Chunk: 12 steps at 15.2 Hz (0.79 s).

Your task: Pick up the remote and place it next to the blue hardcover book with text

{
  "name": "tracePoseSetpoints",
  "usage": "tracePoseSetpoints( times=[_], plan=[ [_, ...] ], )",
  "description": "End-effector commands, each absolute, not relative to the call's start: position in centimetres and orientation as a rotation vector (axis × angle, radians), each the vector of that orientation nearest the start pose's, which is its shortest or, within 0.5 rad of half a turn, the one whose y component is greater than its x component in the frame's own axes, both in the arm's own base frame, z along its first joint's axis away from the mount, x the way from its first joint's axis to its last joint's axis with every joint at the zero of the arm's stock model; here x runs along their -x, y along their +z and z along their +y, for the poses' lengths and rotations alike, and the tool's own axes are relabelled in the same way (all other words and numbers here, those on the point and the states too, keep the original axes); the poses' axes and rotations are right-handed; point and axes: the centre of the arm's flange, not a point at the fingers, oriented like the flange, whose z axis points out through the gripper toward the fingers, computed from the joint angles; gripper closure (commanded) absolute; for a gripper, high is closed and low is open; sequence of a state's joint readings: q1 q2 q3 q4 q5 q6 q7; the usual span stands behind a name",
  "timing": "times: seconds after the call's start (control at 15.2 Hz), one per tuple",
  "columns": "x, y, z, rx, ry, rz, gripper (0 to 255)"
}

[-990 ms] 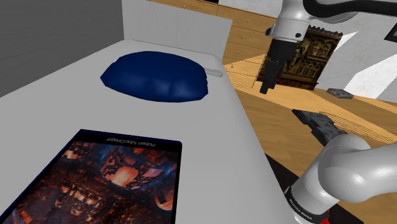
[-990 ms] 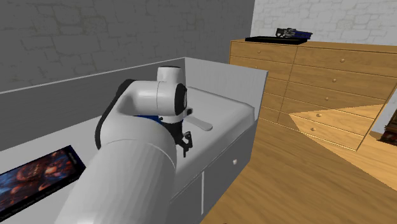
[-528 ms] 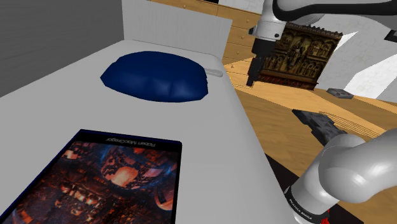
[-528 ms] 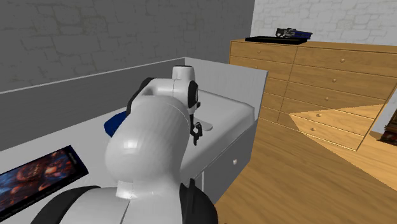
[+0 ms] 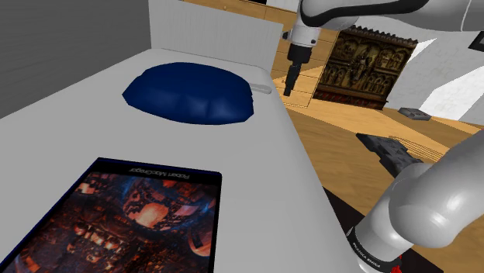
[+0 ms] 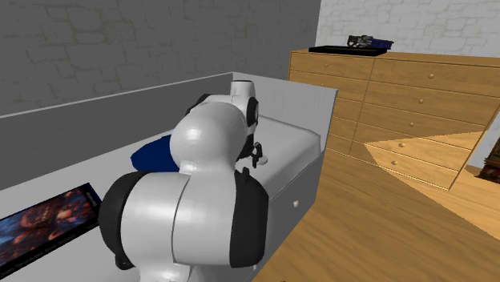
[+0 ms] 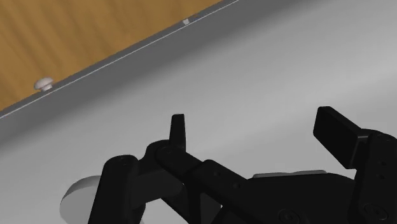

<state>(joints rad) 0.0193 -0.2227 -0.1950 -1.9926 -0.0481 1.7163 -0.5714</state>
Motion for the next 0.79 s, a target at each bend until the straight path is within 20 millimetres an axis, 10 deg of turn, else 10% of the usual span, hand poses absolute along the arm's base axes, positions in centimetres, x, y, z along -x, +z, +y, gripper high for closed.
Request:
tracePoseSetpoints(
  times=[0.0, 0.73],
  plan=[
    [-50.1, 54.6, -10.2, 3.049, 0.076, -0.706, 0],
    [-63.7, 53.2, -12.2, 2.971, 0.022, -1.062, 0]
  ],
)
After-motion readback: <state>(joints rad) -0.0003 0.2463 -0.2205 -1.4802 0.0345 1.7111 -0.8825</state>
